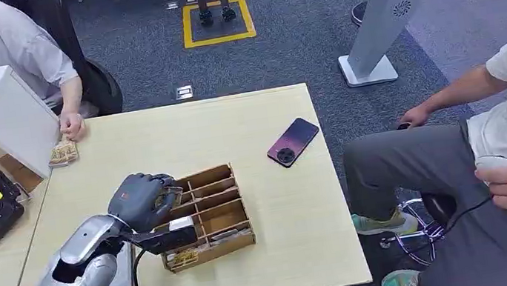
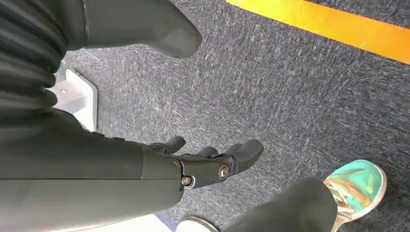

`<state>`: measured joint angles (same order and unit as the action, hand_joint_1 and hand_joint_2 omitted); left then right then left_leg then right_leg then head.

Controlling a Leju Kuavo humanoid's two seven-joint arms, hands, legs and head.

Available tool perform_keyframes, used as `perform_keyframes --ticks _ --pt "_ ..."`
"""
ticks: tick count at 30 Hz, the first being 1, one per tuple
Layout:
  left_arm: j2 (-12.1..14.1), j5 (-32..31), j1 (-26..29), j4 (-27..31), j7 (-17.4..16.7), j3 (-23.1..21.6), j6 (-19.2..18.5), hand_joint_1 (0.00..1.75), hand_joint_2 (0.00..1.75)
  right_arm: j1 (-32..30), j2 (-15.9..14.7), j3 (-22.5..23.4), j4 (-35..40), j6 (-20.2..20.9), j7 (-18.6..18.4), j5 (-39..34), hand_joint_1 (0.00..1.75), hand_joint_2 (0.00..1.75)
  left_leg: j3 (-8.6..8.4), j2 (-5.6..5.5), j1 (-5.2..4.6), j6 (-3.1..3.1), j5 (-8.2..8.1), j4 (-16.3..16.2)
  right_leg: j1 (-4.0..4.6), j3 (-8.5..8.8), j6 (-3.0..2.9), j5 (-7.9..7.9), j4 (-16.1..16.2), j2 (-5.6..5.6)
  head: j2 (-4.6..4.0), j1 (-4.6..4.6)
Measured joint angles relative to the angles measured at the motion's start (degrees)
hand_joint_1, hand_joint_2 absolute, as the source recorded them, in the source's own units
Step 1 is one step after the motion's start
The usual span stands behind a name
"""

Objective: Pass the card to the sensor for recognition and then transmit it.

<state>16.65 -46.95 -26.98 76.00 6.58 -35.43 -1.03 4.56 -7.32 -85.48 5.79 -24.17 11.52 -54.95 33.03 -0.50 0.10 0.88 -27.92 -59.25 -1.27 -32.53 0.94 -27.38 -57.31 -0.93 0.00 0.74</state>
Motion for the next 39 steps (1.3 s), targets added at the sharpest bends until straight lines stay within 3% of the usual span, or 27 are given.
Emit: perform_keyframes --ticks 16,23,29,35,39 --pt "0.5 1.2 -1.2 0.5 0.2 0.0 -0.2 1.75 1.75 0.0 0.1 -0.4 0.0 -0.5 0.8 -0.3 0.00 1.75 0.00 -0.01 0.01 -0.02 0.02 0.0 0.01 -0.02 0.00 0.00 0.0 0.00 0.00 0.00" --pt "3.4 10.6 -15.6 6.7 -2.7 4.1 -7.0 1.75 1.75 0.0 0.1 -0.4 -0.1 -0.6 0.9 -1.3 0.00 1.75 0.06 -0.07 0.06 -0.07 0.13 0.0 0.05 -0.06 -0.08 0.12 0.0 0.03 0.00 0.02" --pt "5.1 13.4 -29.8 13.0 -8.1 7.8 -10.3 1.75 1.75 -0.2 0.3 -0.5 -0.1 -0.1 -0.8 -2.1 0.00 1.75 0.08 -0.04 0.06 -0.07 0.12 0.0 0.02 -0.06 -0.08 0.12 0.0 0.02 0.00 0.04" --pt "6.1 13.0 -32.8 13.6 -9.1 8.5 -8.7 1.75 1.75 -0.1 0.5 -0.5 -0.1 0.0 -1.4 -2.4 0.00 1.75 0.07 -0.05 0.04 -0.07 0.13 0.0 0.03 -0.07 -0.08 0.11 0.0 0.02 0.00 0.02" --pt "5.4 5.3 -32.7 9.2 -11.0 8.5 -4.9 1.75 1.75 0.2 0.6 -1.1 -0.1 0.0 -1.4 -2.4 0.00 1.75 0.04 -0.04 0.04 -0.11 0.16 0.0 0.03 -0.08 -0.09 0.14 0.0 0.01 0.00 0.02"
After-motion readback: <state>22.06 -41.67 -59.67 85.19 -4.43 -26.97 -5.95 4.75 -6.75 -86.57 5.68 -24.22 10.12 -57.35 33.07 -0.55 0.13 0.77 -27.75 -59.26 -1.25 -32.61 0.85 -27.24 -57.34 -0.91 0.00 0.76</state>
